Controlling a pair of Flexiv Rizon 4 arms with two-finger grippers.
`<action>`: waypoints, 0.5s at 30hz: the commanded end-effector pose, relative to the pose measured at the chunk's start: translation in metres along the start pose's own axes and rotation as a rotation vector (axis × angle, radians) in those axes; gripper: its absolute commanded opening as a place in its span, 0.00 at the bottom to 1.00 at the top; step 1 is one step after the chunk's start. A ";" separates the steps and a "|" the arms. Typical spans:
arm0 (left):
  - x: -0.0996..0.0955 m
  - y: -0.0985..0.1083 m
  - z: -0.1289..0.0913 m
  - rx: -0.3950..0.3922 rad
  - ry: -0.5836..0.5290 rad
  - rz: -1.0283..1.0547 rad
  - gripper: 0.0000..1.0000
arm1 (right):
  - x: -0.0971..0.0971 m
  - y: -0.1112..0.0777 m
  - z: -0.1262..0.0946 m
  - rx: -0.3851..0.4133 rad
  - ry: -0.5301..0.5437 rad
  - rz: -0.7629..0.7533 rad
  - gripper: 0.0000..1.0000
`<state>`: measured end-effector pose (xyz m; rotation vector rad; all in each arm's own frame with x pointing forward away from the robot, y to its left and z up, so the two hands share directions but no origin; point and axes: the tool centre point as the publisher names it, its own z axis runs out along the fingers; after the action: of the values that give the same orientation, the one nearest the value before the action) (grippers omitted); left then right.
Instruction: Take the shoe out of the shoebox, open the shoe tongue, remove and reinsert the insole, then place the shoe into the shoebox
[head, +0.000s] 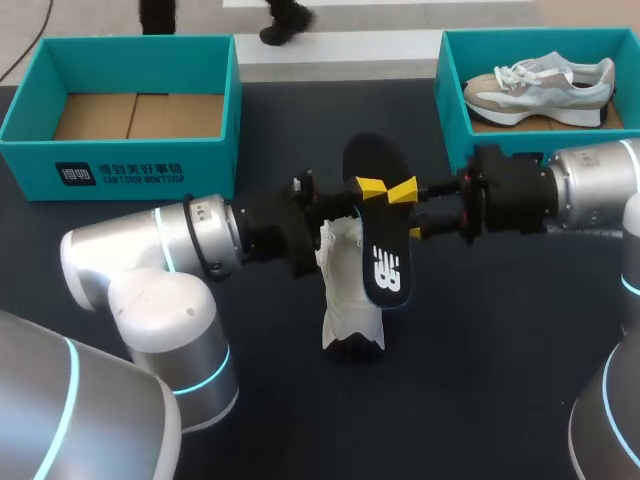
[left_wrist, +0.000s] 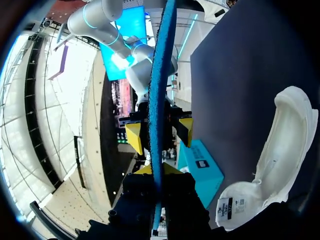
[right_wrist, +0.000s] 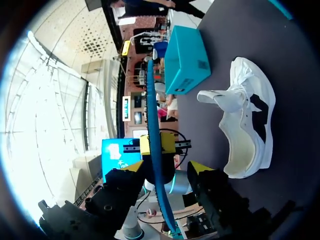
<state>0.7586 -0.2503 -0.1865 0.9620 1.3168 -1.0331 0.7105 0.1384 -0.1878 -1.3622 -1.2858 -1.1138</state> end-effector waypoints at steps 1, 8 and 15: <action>-0.003 -0.003 -0.017 0.007 0.062 -0.022 0.00 | 0.001 -0.014 -0.018 -0.043 -0.020 -0.005 1.00; 0.003 -0.013 -0.041 0.059 0.122 -0.089 0.00 | -0.005 -0.020 -0.040 -0.098 -0.067 -0.081 1.00; 0.005 -0.024 -0.056 0.093 0.130 -0.125 0.00 | -0.012 -0.023 -0.062 -0.118 -0.097 -0.092 1.00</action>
<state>0.7273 -0.2234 -0.1958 1.0340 1.4593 -1.1475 0.6964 0.0864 -0.1952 -1.4595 -1.3800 -1.2108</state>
